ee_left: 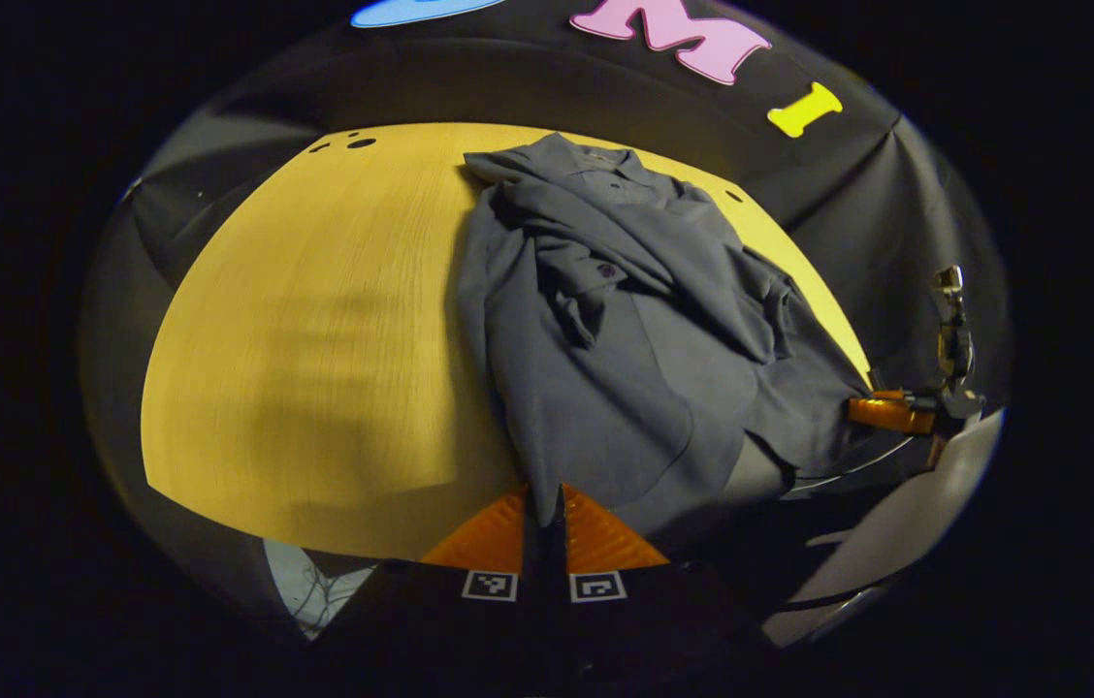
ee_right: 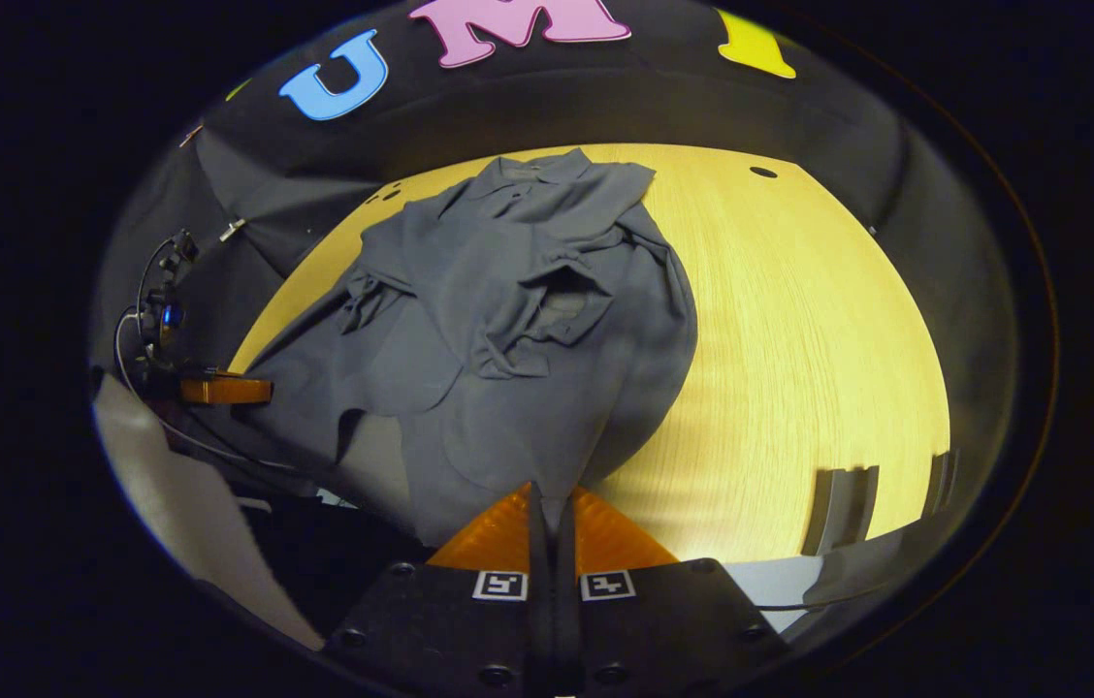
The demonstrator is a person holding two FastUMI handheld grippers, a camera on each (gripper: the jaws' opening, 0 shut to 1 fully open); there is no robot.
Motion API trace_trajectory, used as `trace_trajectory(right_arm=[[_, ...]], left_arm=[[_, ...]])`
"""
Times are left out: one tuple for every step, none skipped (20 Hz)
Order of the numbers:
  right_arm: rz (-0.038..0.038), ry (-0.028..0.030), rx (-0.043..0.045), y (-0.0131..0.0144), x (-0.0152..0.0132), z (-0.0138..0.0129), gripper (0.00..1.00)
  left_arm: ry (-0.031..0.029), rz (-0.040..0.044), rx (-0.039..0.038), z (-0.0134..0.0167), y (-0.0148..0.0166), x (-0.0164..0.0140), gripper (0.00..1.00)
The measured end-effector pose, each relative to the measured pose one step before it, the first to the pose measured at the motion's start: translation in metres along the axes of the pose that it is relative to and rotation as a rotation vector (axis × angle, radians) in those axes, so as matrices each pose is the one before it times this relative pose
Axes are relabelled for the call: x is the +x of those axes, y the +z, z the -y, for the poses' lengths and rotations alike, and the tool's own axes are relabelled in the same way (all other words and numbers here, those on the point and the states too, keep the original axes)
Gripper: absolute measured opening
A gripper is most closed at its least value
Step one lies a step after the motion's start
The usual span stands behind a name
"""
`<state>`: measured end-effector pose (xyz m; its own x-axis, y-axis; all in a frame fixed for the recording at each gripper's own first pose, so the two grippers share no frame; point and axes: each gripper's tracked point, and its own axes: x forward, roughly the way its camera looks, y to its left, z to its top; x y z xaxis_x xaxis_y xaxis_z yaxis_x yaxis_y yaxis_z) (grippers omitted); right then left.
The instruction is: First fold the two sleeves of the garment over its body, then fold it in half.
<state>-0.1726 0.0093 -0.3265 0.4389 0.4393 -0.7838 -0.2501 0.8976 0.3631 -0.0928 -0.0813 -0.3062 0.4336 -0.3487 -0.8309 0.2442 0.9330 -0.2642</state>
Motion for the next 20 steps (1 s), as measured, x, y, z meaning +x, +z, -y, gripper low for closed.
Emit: trace_trajectory(right_arm=[[0.01804,0.00847,0.01209,0.00179,-0.00638,-0.00424,0.05],[0.02897,0.00748,0.01850,0.00784,-0.00485,-0.00334,0.05],[0.03485,0.00500,0.02121,0.01215,-0.00225,0.00085,0.05],[0.03924,0.00425,0.02572,0.01598,-0.00291,-0.00097,0.05],[0.04314,0.00957,0.02926,0.01796,-0.00216,-0.00226,0.05],[0.04238,0.01288,0.02911,0.01837,0.00041,-0.00305,0.05],[0.03858,0.01759,0.02385,0.01814,0.00020,-0.00518,0.05],[0.03630,0.01380,0.01260,0.01749,0.00156,-0.00521,0.05],[0.03464,0.01458,0.00227,0.01600,0.00159,-0.00366,0.05],[0.03295,0.00590,-0.00963,0.01648,0.00321,-0.00259,0.05],[0.02712,0.00797,-0.01262,0.01360,0.00366,-0.00240,0.05],[0.03413,0.00918,-0.01382,0.01696,0.00377,-0.00266,0.05],[0.03097,0.00657,-0.00942,0.01507,0.00451,-0.00318,0.05],[0.02580,0.00326,-0.00246,0.01514,0.00484,-0.00143,0.05],[0.02977,0.00314,-0.00240,0.01305,0.00599,-0.00193,0.05],[0.02486,0.00089,-0.00119,0.01212,0.00597,-0.00122,0.05],[0.02557,0.00183,0.00087,0.01261,0.00796,0.00107,0.05],[0.01944,-0.00050,-0.00114,0.01112,0.00850,0.00051,0.05],[0.01514,0.00128,-0.00311,0.00869,0.00825,0.00027,0.05],[0.00987,-0.00150,-0.00786,0.00705,0.00927,0.00109,0.05]], left_arm=[[-0.00374,0.01459,-0.00798,-0.00003,0.00925,-0.00270,0.06],[-0.00585,0.02900,-0.00705,0.00370,0.01326,-0.00655,0.06],[-0.00923,0.03882,-0.00869,0.00418,0.01393,-0.01227,0.06],[-0.00785,0.04675,-0.00989,0.00489,0.01991,-0.00720,0.05],[-0.01843,0.03960,-0.00939,0.00675,0.02213,-0.00343,0.06],[-0.01485,0.03547,-0.00326,0.00548,0.01679,-0.00058,0.05],[-0.01279,0.02809,-0.00757,0.00455,0.01527,0.00077,0.06],[-0.00702,0.03200,-0.01361,0.00301,0.01527,-0.00248,0.05],[-0.01118,0.03414,-0.01290,0.00506,0.01640,0.00010,0.05],[-0.01157,0.02587,-0.00728,0.00510,0.01530,0.00031,0.05],[-0.00958,0.02414,-0.00128,0.00480,0.01228,0.00115,0.05],[-0.00822,0.02240,-0.00233,0.00356,0.01363,0.00562,0.05],[-0.01353,0.02270,-0.00412,0.00582,0.01480,0.00420,0.05],[-0.00721,0.02614,0.00216,0.00407,0.01663,0.00561,0.05],[-0.00426,0.02121,0.00325,0.00204,0.01417,0.00294,0.05],[-0.00175,0.02283,0.00355,0.00084,0.01465,0.00468,0.05],[-0.00102,0.01833,0.00370,0.00051,0.01275,0.00535,0.05],[0.00112,0.01470,0.00554,0.00045,0.01040,0.00872,0.05],[-0.00044,0.01466,0.00929,0.00010,0.01092,0.00672,0.05],[-0.00023,0.01269,0.01171,-0.00111,0.00884,0.00806,0.05]])
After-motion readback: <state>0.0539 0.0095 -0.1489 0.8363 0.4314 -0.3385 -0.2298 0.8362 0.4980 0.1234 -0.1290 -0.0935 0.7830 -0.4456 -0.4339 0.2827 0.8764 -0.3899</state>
